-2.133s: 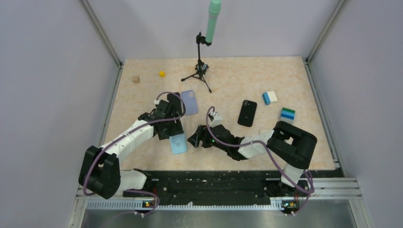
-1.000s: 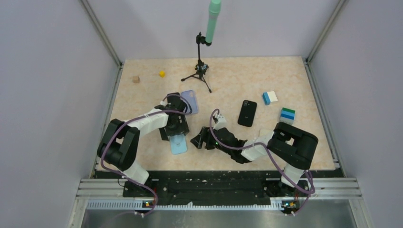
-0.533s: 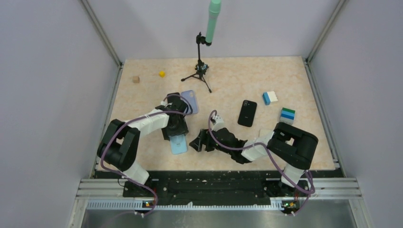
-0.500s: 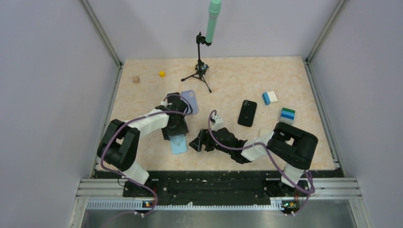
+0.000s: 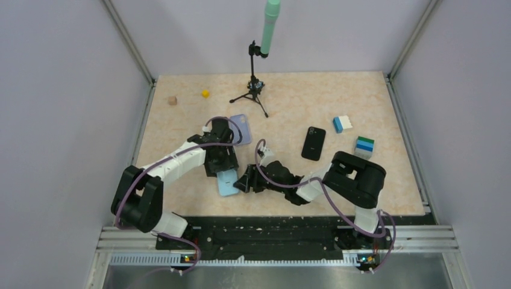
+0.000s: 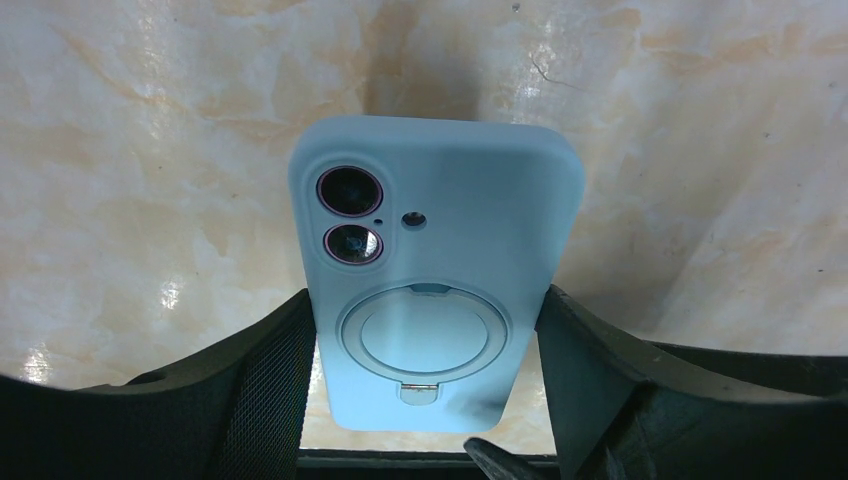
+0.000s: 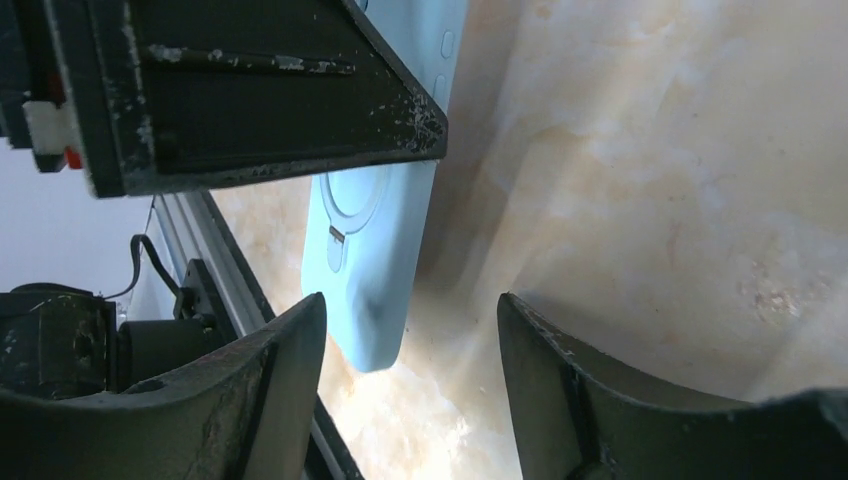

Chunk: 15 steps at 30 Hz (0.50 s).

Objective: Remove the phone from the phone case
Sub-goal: Pick up the phone at the center of the board.

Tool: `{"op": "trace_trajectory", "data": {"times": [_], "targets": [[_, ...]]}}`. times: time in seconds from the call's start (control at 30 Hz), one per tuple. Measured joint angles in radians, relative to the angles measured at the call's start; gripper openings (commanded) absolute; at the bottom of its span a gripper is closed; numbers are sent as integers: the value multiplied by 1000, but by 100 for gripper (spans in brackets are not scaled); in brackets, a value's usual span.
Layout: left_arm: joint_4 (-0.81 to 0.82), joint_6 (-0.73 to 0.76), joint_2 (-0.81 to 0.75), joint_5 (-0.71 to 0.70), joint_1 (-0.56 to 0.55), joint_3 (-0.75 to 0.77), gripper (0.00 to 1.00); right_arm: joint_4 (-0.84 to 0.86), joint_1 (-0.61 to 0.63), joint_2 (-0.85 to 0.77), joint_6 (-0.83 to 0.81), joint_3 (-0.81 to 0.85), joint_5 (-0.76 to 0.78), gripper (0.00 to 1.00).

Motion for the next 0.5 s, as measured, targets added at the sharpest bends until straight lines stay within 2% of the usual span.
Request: {"op": "trace_trajectory", "data": {"times": [0.2,0.27,0.33,0.47,0.5], "targets": [[-6,5,-11,23,1,0,35,53,0,56,2,28,-36,50],[-6,5,-14,31,1,-2,35,82,0,67,3,28,-58,43],[-6,4,-19,39,1,-5,35,114,0,72,4,28,-80,31],[-23,10,-46,45,6,-5,39,173,0,82,21,24,-104,0],[-30,10,-61,49,8,-5,42,177,-1,86,33,20,-101,0]]}}
